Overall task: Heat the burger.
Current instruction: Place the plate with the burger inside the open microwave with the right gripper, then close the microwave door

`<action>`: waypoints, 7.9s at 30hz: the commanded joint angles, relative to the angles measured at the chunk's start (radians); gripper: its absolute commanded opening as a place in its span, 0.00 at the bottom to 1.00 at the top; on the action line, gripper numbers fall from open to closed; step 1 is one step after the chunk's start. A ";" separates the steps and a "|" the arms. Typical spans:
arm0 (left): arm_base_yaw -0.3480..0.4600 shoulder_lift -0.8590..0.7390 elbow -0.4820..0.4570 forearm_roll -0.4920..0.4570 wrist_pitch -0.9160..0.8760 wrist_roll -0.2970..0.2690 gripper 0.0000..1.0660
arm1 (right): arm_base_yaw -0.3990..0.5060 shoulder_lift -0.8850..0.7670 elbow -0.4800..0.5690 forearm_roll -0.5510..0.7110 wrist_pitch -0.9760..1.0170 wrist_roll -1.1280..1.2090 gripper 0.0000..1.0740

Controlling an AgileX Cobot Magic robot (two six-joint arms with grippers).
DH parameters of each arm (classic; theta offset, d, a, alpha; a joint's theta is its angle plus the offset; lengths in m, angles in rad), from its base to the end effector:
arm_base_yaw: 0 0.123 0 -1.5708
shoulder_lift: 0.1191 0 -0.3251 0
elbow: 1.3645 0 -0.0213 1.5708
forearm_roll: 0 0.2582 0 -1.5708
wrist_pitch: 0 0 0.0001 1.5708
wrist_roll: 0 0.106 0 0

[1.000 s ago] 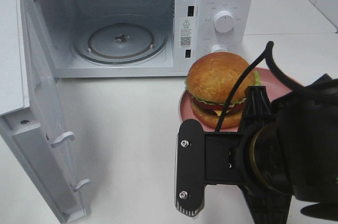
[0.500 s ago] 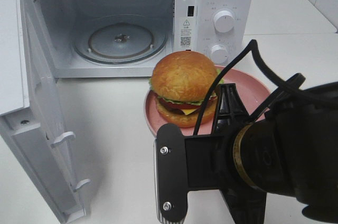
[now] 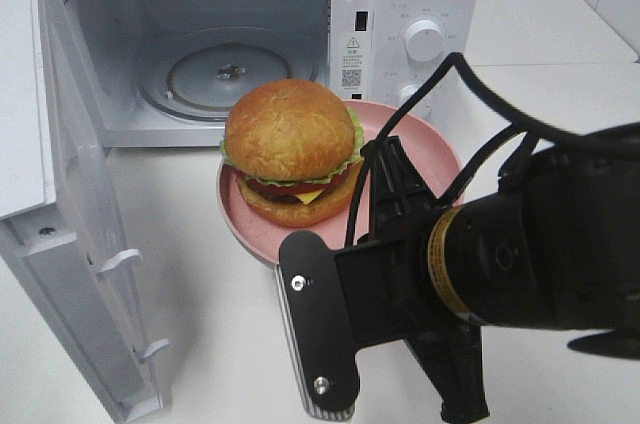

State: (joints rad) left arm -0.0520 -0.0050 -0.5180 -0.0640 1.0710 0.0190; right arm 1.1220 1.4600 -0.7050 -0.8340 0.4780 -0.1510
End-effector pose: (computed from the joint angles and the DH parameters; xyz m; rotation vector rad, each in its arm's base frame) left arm -0.0291 -0.0044 0.2784 0.0763 2.0299 -0.0972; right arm 0.1507 0.2295 0.2209 -2.0861 1.4216 -0.3684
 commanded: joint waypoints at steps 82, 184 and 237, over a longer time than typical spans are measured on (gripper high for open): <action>-0.005 -0.019 0.001 -0.002 0.003 0.002 0.92 | -0.329 0.201 -0.243 0.893 -0.341 -1.288 0.00; -0.005 -0.019 0.001 -0.002 0.003 0.002 0.92 | -0.430 0.808 -1.065 0.502 -0.217 -0.848 0.03; -0.005 -0.019 0.001 -0.002 0.003 0.002 0.92 | -0.415 0.726 -0.961 0.530 -0.156 -0.746 0.58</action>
State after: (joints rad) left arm -0.0520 -0.0050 -0.5180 -0.0640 1.0710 0.0190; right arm 0.7070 2.2140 -1.6970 -0.3020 0.3290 -0.9090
